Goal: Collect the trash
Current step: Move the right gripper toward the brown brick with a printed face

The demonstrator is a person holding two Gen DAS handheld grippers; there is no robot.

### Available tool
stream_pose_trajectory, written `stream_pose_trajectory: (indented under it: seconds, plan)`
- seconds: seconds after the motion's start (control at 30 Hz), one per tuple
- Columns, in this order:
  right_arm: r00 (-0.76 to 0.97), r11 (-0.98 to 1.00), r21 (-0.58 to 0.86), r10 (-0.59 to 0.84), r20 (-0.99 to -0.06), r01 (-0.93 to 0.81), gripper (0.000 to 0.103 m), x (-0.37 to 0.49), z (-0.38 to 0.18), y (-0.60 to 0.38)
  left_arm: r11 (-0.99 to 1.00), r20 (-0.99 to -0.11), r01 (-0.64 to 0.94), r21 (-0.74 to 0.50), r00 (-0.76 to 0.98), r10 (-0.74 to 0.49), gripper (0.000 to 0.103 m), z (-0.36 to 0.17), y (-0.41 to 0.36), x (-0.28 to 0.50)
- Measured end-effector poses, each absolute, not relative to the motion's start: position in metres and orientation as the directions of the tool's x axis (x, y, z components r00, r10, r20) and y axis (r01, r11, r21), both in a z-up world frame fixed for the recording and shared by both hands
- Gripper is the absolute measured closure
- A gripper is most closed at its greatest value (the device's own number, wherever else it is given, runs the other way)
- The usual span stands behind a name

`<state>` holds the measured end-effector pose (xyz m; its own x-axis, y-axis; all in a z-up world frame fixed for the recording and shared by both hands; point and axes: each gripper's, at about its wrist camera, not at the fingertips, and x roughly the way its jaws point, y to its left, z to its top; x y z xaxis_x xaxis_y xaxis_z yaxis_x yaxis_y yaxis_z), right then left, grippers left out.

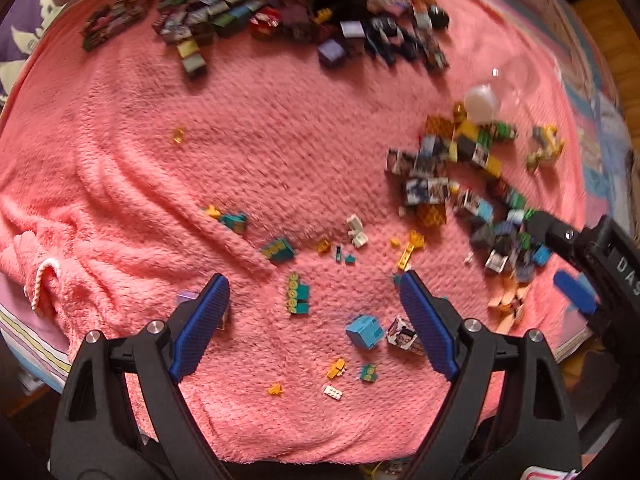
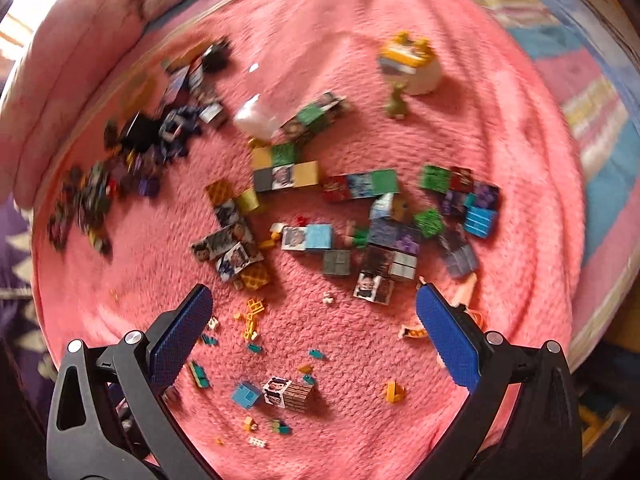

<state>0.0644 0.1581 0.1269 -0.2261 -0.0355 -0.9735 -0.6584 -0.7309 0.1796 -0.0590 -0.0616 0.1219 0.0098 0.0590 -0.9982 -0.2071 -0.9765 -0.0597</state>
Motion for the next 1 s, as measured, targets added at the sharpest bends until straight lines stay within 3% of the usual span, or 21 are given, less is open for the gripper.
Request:
stream_pose_trajectory:
  seconds: [0.13,0.33,0.5,0.67,1.0]
  plan:
    - [-0.213,-0.744,0.196,-0.073,-0.974,-0.639,0.003,0.064,0.114,0.145,-0.974,-1.000,-0.227,-0.012,0.021,0.007,0.020,0.109,-0.067,-0.058]
    - [-0.128,-0.802,0.101,-0.031,-0.991,-0.589,0.004,0.091,0.091,0.092,-0.963,-0.997,-0.264,0.050,0.037,-0.062,0.020,0.093,-0.091,-0.039]
    - [-0.076,-0.823,0.010,0.041,-0.996,-0.567,0.015,0.104,0.081,0.070,-0.965,-0.990,-0.250,0.081,0.090,-0.106,0.020,0.076,-0.112,-0.024]
    - [-0.083,-0.801,0.018,0.040,-0.996,-0.598,0.031,0.118,0.077,0.059,-0.972,-0.992,-0.227,0.065,0.094,-0.089,0.020,0.079,-0.132,-0.019]
    - [-0.116,-0.766,0.032,0.056,-0.992,-0.642,0.051,0.157,0.083,0.018,-0.942,-0.985,-0.317,0.108,0.093,-0.144,0.020,0.084,-0.137,0.010]
